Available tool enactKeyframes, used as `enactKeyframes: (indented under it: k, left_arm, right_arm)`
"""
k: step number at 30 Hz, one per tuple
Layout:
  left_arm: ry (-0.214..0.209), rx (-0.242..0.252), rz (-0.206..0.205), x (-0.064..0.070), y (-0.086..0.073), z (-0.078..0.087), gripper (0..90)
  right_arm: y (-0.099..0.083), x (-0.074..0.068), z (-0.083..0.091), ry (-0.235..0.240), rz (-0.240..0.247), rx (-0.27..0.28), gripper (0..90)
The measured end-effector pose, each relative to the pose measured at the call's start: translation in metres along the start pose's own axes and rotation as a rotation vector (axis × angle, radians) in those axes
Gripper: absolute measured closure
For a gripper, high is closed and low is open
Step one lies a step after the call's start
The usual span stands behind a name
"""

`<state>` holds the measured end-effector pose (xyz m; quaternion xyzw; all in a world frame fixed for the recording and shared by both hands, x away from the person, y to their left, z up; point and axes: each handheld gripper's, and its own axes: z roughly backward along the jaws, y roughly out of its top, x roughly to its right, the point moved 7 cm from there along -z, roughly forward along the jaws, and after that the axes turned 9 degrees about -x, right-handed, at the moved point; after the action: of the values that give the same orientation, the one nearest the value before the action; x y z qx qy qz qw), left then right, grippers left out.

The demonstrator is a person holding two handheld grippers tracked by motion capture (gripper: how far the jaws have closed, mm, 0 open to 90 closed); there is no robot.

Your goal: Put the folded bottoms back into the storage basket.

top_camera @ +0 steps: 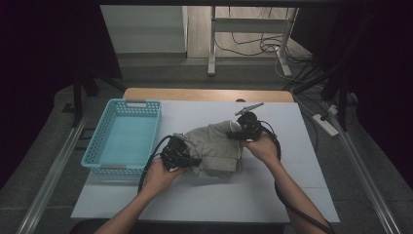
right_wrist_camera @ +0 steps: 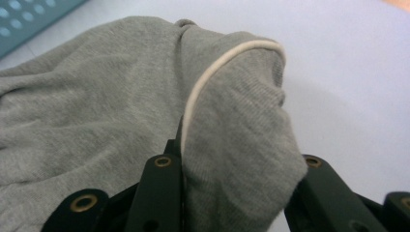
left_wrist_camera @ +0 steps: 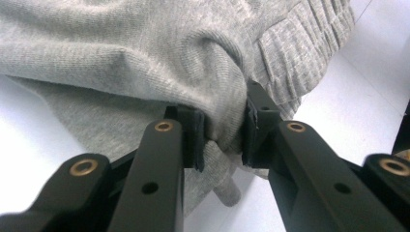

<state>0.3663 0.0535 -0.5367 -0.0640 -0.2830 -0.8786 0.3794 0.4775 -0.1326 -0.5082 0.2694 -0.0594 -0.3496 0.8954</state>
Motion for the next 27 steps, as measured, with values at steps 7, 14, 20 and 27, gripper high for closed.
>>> enactKeyframes:
  k: [7,14,20,27]
  left_arm:
    - [0.021,0.029,-0.016,0.002,0.003,0.016,72.9]
    - [0.063,0.047,-0.038,0.002,0.004,0.036,72.9]
    - [0.09,0.073,-0.045,0.001,0.005,0.054,72.9]
    - [0.123,0.075,-0.052,-0.005,0.003,0.074,72.8]
  right_arm:
    - [0.01,-0.005,0.016,0.017,0.0,0.05,67.6]
    - [0.019,-0.01,0.025,0.04,-0.009,0.086,67.6]
    - [0.032,-0.016,0.035,0.069,-0.007,0.122,67.6]
    - [0.049,-0.026,0.043,0.086,0.003,0.159,67.6]
